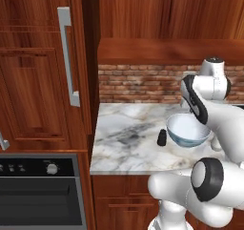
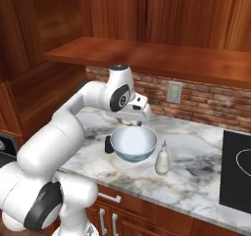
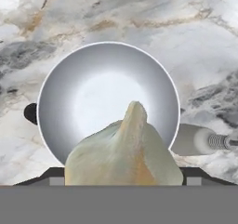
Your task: Retrieve the bottle and the shaker from the cabinet and place them next to the mixing bowl on the counter. Then add garlic from the fridge to the mixing bowl.
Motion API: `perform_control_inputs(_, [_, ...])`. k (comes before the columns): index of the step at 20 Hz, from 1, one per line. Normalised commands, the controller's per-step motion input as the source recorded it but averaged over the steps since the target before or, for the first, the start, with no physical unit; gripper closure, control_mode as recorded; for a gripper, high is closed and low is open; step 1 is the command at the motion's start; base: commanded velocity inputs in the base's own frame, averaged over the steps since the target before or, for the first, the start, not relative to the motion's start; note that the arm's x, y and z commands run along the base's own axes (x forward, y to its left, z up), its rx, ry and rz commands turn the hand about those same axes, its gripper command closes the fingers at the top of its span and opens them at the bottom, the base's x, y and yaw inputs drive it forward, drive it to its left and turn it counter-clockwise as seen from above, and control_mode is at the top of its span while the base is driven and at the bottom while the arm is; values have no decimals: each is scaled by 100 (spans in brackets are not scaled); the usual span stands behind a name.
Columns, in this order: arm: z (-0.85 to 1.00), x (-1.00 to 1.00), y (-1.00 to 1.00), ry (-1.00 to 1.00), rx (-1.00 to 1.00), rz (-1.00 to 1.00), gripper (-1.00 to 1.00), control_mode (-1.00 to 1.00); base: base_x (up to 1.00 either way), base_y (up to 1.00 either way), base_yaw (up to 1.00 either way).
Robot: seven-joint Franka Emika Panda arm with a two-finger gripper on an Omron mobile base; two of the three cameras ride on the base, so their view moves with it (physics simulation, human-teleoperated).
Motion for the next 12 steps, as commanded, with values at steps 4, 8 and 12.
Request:
perform_control_inputs(4, [-7,-1,0,-22,18,-9,100,-100,0,0,0])
perform_control_inputs(8, [-1,0,3,-27,2,-5,100,-100,0,0,0])
perform_control_inputs(12, [-4,0,9,-22,0,-2,100,-100,0,0,0])
